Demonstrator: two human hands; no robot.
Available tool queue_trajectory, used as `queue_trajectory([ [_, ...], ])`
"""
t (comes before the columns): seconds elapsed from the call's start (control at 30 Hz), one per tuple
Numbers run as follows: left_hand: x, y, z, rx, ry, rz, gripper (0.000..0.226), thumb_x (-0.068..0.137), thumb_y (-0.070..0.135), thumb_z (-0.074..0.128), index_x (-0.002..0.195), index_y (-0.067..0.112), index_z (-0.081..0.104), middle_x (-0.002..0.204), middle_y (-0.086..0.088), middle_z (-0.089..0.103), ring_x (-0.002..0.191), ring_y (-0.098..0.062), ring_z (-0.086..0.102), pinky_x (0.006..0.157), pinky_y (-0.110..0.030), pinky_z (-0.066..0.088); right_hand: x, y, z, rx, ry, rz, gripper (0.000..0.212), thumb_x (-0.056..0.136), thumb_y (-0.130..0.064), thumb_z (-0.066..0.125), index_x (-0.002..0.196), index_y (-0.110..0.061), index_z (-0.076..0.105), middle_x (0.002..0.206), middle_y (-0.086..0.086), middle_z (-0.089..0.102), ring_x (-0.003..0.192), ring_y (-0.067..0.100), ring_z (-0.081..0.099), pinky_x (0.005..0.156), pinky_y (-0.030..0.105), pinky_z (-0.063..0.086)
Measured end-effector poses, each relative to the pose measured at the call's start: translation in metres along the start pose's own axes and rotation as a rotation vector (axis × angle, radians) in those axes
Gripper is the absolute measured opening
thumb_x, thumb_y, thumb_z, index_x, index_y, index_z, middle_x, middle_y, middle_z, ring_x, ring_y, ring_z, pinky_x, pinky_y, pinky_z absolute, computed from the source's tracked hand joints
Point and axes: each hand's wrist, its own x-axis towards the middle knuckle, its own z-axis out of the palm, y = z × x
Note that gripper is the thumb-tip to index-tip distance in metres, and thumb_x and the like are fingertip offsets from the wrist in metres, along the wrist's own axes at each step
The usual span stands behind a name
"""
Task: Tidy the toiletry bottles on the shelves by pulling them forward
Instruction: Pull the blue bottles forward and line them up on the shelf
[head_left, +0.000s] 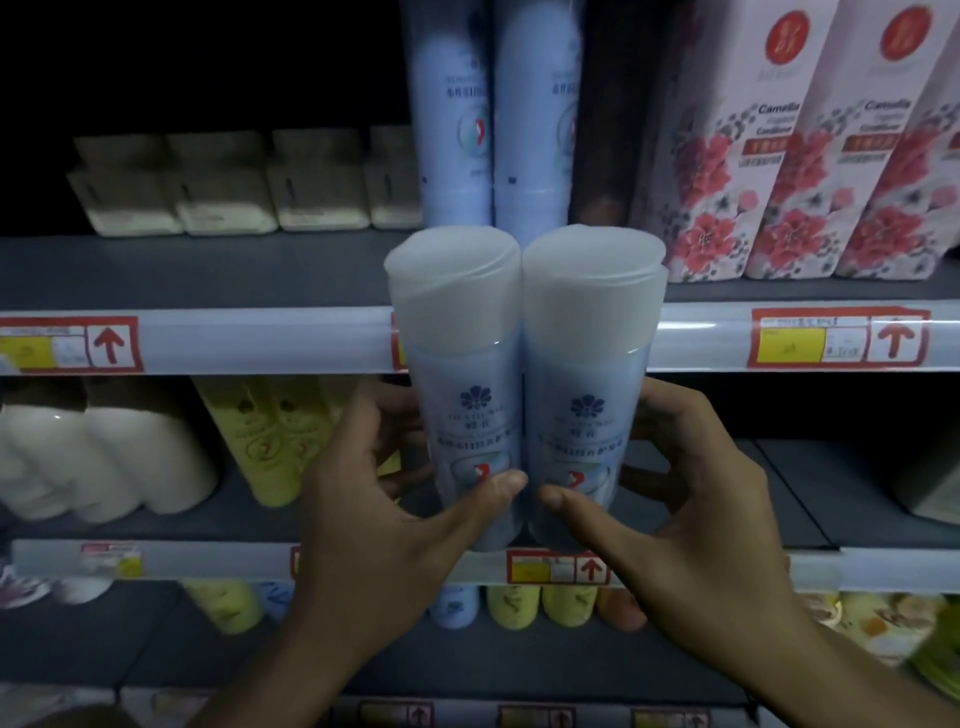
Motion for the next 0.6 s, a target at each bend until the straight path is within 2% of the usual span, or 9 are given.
queue_trajectory([
  [0.17, -0.012, -0.018, 0.005, 0.018, -0.041, -0.083, 0.057, 0.067, 0.037, 0.098, 0.107, 0.029, 0.059, 0.106, 0.014, 0.074, 0.098, -0.006, 0.074, 0.073, -0.025, 0.062, -0.012, 0.017, 0.003, -0.041, -0.059, 0.063, 0.069, 0.071, -0.041, 0.094, 0.129, -0.028, 0.058, 0.119, -0.022, 0.069, 0.116, 0.000, 0.066, 0.090, 0.026, 0.059],
  [0.27, -0.018, -0.028, 0.008, 0.023, -0.074, -0.129, 0.054, 0.069, 0.040, 0.092, 0.109, 0.025, 0.059, 0.106, 0.015, 0.075, 0.097, -0.005, 0.075, 0.075, -0.031, 0.064, -0.018, 0.027, 0.005, -0.042, -0.080, 0.093, 0.068, 0.070, -0.035, 0.093, 0.128, -0.025, 0.059, 0.118, -0.022, 0.070, 0.113, -0.005, 0.066, 0.090, 0.014, 0.054],
  [0.4, -0.026, -0.046, 0.014, 0.023, -0.118, -0.190, 0.056, 0.069, 0.048, 0.092, 0.111, 0.034, 0.056, 0.110, 0.013, 0.074, 0.101, -0.007, 0.075, 0.079, -0.037, 0.065, -0.026, 0.041, 0.009, -0.042, -0.114, 0.145, 0.065, 0.071, -0.031, 0.093, 0.125, -0.033, 0.057, 0.117, -0.029, 0.069, 0.109, -0.011, 0.066, 0.087, 0.008, 0.051],
  [0.6, -0.035, -0.071, 0.021, 0.086, -0.160, -0.221, 0.062, 0.070, 0.053, 0.089, 0.117, 0.038, 0.052, 0.118, 0.016, 0.071, 0.109, -0.003, 0.072, 0.083, -0.035, 0.064, -0.035, 0.062, 0.015, -0.070, -0.141, 0.206, 0.064, 0.072, -0.031, 0.094, 0.118, -0.042, 0.052, 0.115, -0.036, 0.064, 0.110, -0.015, 0.062, 0.086, 0.007, 0.051],
])
